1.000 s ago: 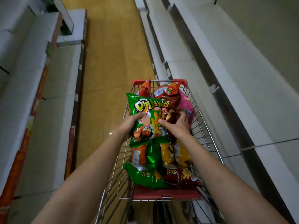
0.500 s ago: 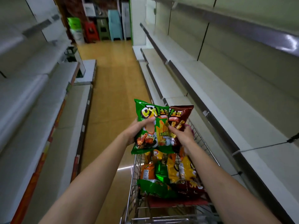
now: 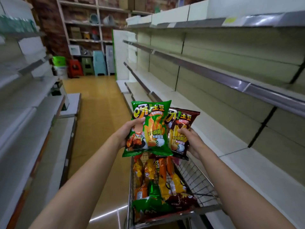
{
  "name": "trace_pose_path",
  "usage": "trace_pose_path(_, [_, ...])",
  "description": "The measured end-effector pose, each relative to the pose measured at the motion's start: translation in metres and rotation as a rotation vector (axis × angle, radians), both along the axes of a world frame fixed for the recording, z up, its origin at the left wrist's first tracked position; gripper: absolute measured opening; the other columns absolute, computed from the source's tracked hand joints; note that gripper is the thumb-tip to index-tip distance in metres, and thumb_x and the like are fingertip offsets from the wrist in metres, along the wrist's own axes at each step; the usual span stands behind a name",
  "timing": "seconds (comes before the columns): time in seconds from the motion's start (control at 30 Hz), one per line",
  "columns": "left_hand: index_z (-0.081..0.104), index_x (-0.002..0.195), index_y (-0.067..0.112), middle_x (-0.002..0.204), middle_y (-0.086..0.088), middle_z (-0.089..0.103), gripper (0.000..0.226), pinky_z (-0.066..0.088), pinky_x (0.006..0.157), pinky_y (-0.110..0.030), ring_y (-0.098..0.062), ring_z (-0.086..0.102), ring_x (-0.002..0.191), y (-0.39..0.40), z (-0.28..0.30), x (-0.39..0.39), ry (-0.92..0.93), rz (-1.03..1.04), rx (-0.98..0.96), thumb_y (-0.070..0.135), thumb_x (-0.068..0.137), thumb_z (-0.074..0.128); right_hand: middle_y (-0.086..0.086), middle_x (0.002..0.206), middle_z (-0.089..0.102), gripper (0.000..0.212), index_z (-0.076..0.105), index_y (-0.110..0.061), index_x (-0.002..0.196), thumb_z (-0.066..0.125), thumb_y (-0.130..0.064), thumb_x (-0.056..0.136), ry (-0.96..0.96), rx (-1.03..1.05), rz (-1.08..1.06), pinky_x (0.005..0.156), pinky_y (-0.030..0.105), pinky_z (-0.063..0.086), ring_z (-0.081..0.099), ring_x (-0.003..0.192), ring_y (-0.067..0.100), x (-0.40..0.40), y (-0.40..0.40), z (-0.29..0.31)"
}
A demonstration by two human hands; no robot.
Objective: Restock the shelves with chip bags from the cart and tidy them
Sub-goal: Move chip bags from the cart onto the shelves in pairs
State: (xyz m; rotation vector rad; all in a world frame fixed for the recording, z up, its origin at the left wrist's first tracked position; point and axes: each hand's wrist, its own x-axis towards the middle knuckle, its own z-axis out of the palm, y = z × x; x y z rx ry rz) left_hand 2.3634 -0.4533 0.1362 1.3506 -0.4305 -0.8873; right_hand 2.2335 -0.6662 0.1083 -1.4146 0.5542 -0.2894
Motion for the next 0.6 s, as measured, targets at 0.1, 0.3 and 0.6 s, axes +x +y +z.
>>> trace_pose_path(0.1, [0.063,0.102,0.01,0.09,-0.009,0.072,0.046,0.055,0.079,-0.034,-0.026,0.069,0.076,-0.003,0.015,-0.018,-0.027,-0.053,-0.002,0.041,0.069,0.069,0.011,0.1,0.069,0.034,0.053,-0.009,0.118,0.062,-0.019,0.086,-0.051,0.069,0.005,0.076,0.038,0.055,0.069,0.083,0.026,-0.02,0.004,0.015])
trace_pose_path(0.3, [0.062,0.103,0.01,0.088,-0.008,0.073,0.043,0.051,0.089,-0.037,-0.026,0.069,0.077,-0.004,0.029,-0.046,-0.069,-0.104,0.005,0.042,0.076,0.069,0.008,0.113,0.07,0.094,0.051,-0.018,0.124,0.093,-0.049,0.046,-0.101,-0.016,-0.083,0.089,0.053,0.054,0.069,0.099,0.03,-0.054,0.021,0.033])
trace_pose_path(0.6, [0.059,0.105,0.012,0.084,-0.004,0.075,0.033,0.055,0.067,-0.028,-0.019,0.072,0.072,-0.013,0.038,-0.076,-0.104,-0.229,0.053,0.038,0.085,0.054,0.008,0.107,0.067,0.052,0.049,-0.018,0.114,0.082,-0.02,0.074,-0.087,-0.15,-0.275,0.082,0.041,0.056,0.068,0.092,0.025,-0.127,0.024,0.049])
